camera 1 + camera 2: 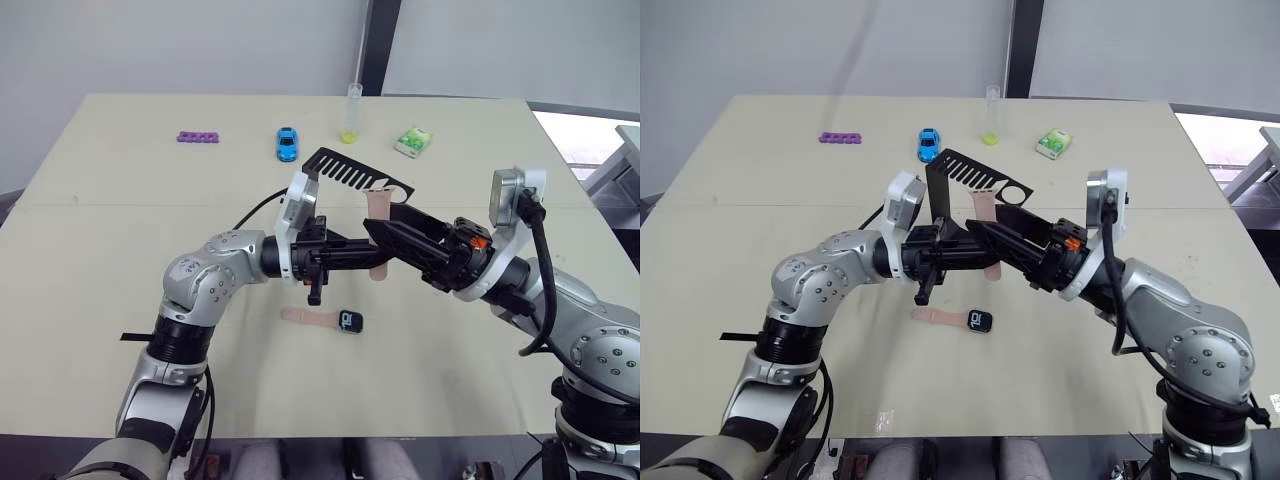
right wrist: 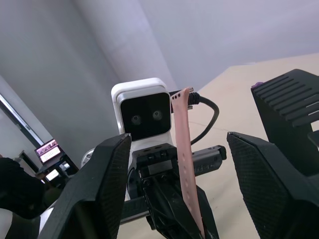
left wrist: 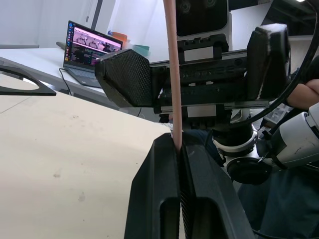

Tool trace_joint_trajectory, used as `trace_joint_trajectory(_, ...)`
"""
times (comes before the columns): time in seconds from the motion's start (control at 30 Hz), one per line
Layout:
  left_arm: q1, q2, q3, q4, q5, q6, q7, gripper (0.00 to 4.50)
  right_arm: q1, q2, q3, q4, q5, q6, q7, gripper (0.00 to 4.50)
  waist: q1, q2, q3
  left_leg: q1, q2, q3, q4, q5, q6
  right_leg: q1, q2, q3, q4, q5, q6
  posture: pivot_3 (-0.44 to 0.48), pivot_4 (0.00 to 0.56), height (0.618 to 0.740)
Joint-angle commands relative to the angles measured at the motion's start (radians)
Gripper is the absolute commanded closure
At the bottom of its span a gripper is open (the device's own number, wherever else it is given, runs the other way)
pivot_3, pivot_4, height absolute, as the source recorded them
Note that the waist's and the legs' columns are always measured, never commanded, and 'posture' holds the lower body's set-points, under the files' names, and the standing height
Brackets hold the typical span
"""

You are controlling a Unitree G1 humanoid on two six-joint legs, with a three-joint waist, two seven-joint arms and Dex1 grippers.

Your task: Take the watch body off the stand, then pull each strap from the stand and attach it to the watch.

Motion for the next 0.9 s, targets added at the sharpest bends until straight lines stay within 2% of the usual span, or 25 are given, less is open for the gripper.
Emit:
trace_joint_trajectory(0.03,-0.008,0.004,0.005,-0.028,-0.005,-0.010,-0.011,4.50,-0.014,-0.012,-0.004,-0.017,0.038,-0.031,0.002,2.20,0.000,0.000,0.000,0.000,0.000,0.000,0.000,0.000,0.000,0.000,0.000,0.000,0.000,0.000,0.000,0.000,0.150,0.740)
trace_joint_trajectory(0.07,-0.007,0.004,0.006,-0.029,-0.005,-0.010,-0.009,4.50,-0.017,-0.013,-0.005,-0.013,0.045,-0.034,0.000,2.62,-0.001,0.000,0.000,0.000,0.000,0.000,0.000,0.000,0.000,0.000,0.000,0.000,0.000,0.000,0.000,0.000,0.150,0.740)
trace_joint_trajectory(0.9,-0.023,0.006,0.027,-0.034,-0.019,-0.006,0.012,4.50,-0.064,-0.027,0.025,0.054,0.064,-0.046,0.011,2.62,-0.001,0.000,0.000,0.000,0.000,0.000,0.000,0.000,0.000,0.000,0.000,0.000,0.000,0.000,0.000,0.000,0.150,0.740)
